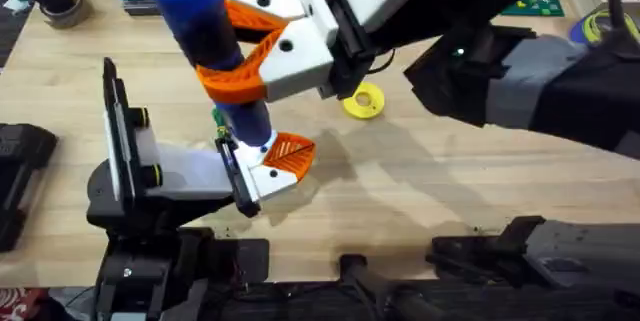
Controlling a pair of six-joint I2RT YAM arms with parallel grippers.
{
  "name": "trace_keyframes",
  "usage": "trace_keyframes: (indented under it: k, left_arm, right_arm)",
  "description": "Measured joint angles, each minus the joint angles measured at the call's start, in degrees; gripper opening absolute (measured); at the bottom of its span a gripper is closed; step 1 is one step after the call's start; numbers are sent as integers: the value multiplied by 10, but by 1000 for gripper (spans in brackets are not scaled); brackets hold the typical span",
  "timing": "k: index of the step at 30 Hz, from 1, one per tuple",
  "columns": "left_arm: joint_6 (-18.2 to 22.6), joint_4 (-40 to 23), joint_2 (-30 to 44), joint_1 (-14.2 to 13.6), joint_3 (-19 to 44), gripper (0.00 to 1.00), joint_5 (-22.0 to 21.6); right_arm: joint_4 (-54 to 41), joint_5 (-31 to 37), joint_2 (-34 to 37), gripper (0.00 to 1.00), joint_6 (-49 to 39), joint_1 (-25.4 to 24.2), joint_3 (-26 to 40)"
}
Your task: Pick up the gripper from the table and insert it into the empty holder that is missing its gripper. Then pick up a screw, insert it into the mounting hole, and use the screwdriver to tighten it. Finally, clean up the table by picking up the vegetable and placing it into the bucket.
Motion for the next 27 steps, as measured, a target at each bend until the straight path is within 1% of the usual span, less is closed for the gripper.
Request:
trace_keyframes:
  k: [18, 27]
  left_arm:
    - [0, 0, 0, 0, 0, 4, 0]
    - [0, 0, 0, 0, 0, 4, 0]
  right_arm:
    - [0, 0, 1, 24, 0, 0, -2]
    - [-22, 0, 1, 24, -3, 0, -3]
